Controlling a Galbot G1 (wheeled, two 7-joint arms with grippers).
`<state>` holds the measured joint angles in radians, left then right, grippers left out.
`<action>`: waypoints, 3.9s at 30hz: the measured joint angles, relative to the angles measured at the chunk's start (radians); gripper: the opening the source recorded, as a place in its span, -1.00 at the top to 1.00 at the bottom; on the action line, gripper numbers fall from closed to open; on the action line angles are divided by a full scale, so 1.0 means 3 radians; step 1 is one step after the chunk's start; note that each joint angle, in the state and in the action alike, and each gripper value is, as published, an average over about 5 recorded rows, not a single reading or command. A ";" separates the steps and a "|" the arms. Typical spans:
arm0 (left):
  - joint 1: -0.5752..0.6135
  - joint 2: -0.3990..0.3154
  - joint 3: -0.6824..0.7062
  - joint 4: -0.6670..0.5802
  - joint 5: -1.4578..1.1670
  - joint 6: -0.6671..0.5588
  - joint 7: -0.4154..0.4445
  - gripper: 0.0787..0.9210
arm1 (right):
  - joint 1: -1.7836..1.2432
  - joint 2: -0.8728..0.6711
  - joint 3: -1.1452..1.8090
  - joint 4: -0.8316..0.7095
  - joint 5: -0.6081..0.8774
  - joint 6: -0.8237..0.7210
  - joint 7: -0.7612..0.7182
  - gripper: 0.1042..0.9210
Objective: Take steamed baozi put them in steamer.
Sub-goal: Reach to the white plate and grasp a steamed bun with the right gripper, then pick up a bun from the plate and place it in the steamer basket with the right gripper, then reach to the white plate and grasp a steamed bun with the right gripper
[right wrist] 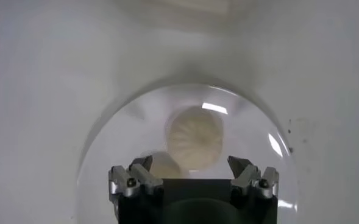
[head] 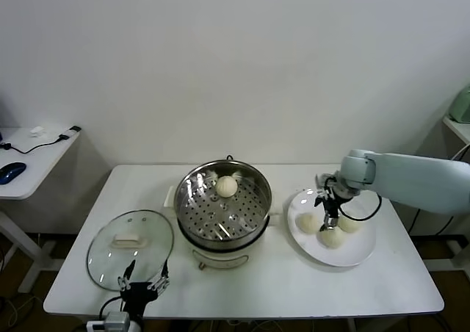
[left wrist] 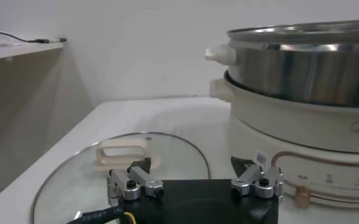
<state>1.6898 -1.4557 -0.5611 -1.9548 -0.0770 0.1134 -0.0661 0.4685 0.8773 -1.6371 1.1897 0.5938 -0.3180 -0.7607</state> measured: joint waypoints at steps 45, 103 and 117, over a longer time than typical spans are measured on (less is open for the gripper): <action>0.0028 0.0044 0.0060 -0.0117 0.0050 0.0008 0.0001 -0.77 | 0.1673 0.0283 -0.0224 0.0788 0.1183 -0.0049 -0.0192 -0.36; 0.0004 0.0079 0.0012 -0.0176 -0.0023 0.0049 0.0005 -0.77 | 0.1600 0.0409 -0.0426 0.0670 0.0843 0.0249 -0.0444 -0.76; -0.0007 0.0047 -0.0024 -0.0114 -0.0023 0.0046 0.0004 -0.77 | 0.1222 -0.0564 -0.0685 0.0852 0.0056 0.0213 -0.0503 -0.76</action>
<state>1.6879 -1.4416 -0.5682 -1.9891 -0.0838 0.1271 -0.0648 0.8349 0.7081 -1.8426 1.4452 0.6108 -0.2542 -0.9117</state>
